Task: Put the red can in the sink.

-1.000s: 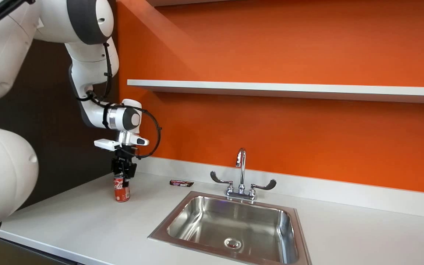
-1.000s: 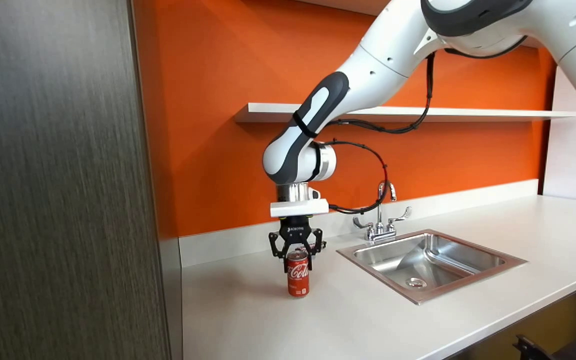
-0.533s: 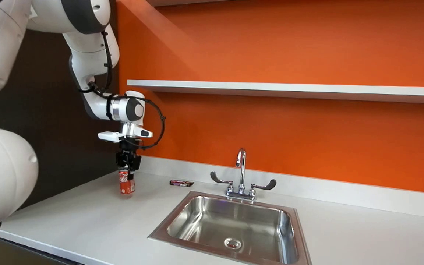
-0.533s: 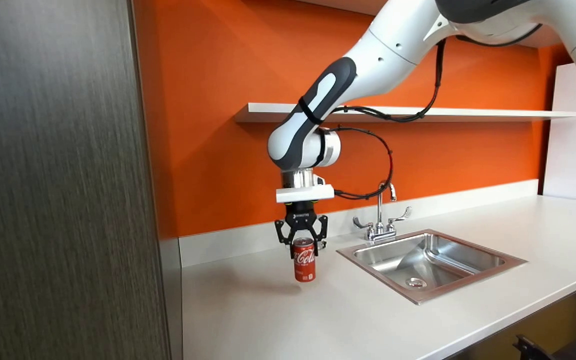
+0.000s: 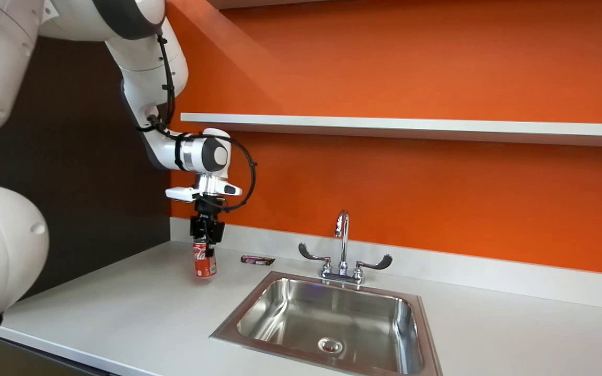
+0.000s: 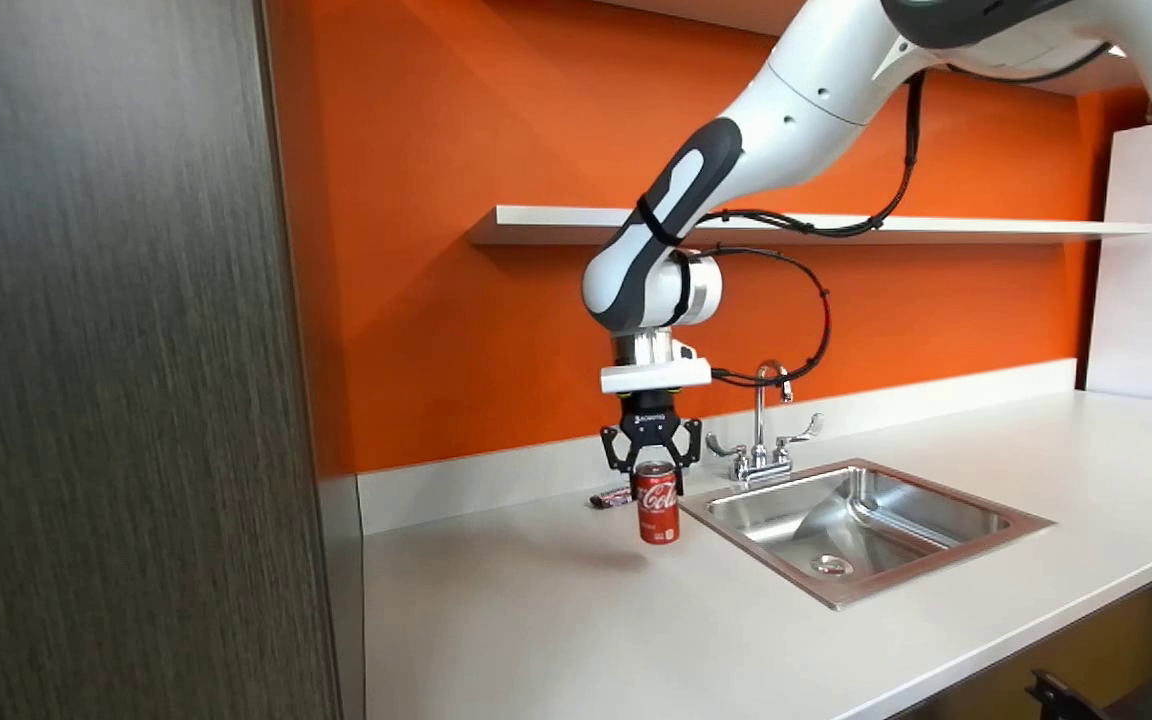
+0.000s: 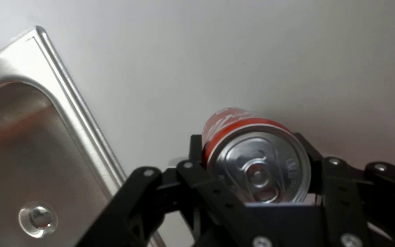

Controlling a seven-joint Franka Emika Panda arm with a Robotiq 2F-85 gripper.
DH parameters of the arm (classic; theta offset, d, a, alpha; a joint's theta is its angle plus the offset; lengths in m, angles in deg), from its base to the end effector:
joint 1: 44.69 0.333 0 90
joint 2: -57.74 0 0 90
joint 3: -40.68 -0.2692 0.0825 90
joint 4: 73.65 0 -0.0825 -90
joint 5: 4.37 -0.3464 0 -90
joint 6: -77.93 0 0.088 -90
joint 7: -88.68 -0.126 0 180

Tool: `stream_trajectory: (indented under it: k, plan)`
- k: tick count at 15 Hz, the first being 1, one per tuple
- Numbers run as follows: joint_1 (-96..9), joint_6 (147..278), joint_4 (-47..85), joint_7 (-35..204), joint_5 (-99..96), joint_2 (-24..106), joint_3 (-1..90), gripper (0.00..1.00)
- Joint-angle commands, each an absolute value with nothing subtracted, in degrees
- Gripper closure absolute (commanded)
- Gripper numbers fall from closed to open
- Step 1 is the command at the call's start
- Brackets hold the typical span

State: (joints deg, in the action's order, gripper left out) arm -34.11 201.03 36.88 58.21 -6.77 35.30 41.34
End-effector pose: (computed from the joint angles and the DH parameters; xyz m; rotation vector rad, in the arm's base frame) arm 0.5451 0.0978 0.2354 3.0407 -0.5912 -0.2662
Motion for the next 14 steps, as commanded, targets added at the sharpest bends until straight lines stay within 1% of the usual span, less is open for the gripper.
stream_trajectory:
  k: [1, 9, 14]
  plan:
    - [-38.15, 201.22, 40.43, 61.10, -9.19, 38.11, 42.28, 0.62]
    - [-47.93, 203.39, 46.65, 67.39, -16.15, 39.66, 46.69, 0.62]
    - [-53.12, 204.38, 47.19, 71.41, -20.53, 38.14, 49.05, 0.62]
